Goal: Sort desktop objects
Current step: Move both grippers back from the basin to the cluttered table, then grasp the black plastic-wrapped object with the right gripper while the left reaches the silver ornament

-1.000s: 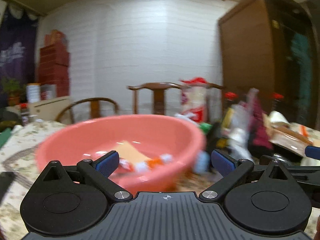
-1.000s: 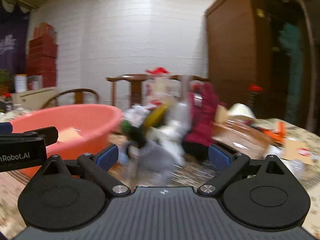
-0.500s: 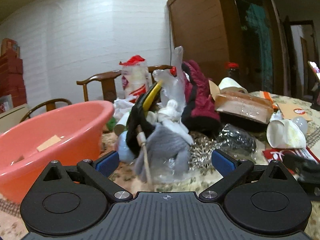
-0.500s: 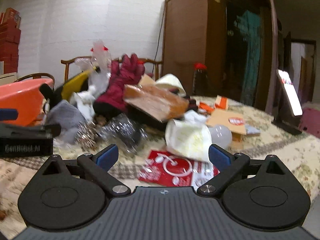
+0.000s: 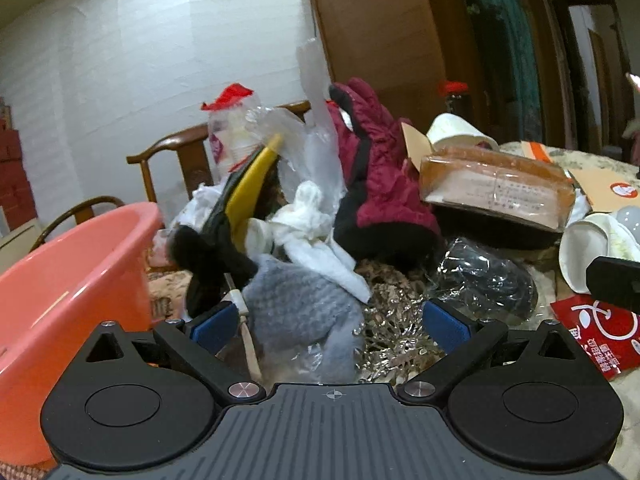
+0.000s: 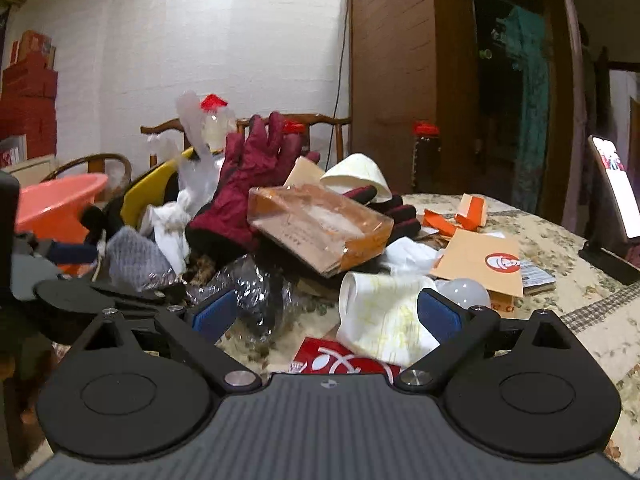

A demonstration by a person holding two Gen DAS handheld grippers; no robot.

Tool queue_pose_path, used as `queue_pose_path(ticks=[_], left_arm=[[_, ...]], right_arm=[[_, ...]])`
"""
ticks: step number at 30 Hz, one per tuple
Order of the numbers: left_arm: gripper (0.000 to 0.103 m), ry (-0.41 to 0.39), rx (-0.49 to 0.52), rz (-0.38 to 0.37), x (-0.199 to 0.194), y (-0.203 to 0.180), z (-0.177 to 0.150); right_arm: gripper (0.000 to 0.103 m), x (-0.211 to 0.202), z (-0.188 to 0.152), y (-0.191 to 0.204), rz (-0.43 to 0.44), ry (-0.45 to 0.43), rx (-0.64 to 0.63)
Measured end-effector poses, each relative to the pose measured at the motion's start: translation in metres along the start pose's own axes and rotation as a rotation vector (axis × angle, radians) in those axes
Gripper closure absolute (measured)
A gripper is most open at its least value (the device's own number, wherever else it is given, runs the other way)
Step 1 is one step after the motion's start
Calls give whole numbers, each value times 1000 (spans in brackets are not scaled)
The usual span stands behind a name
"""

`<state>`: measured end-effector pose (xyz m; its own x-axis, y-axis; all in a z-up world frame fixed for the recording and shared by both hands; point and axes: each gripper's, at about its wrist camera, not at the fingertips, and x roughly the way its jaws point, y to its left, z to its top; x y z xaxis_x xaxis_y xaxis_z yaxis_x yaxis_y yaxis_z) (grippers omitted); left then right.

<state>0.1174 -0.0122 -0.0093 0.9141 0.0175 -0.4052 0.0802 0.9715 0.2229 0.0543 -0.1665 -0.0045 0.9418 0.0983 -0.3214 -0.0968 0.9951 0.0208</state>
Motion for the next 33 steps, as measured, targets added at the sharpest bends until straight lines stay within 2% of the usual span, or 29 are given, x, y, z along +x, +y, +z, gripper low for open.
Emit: queue_pose_path(ticks=[4,5,7,9,11,12,15,18,25,29,30,31,33], left_arm=[[5,10,31,0,5,-4,1],[11,10,31,-5,5,-4,1],[31,5,20,-37,4,-1,1],[63,22,3,-49,5,2,0],[75,31,-17,-93,5,6,-1],[77,30,-23,-97,4,7,-1],[87,8,-7,-68,-2,7,-3],[87,-6,17,-37,-8,8,-6],[86,-8,-36,-13,-11,31,-10],[86,10,-64,-41,-8,39,-11],[80,10,-62,-54,-8,39,-12],[79,3,-59,-62,-10,38,-12],[58,-19,-50,-77,-15,37,-13]], right_arm=[[6,1,-3,-3,-2,-2,15],[5,1,-4,-4,-6,-1,20],[5,3,-6,-6,-7,7,33],[6,4,-8,-8,-4,16,39],[6,5,-9,-6,-4,24,34],[6,6,-9,-6,-1,26,29],[6,8,-7,-1,24,26,13],[6,17,-3,7,51,40,-25],[6,50,6,24,127,139,-74],[4,65,15,25,155,166,-69],[5,68,17,26,161,172,-74],[6,73,18,28,173,186,-85],[6,82,17,35,183,227,-110]])
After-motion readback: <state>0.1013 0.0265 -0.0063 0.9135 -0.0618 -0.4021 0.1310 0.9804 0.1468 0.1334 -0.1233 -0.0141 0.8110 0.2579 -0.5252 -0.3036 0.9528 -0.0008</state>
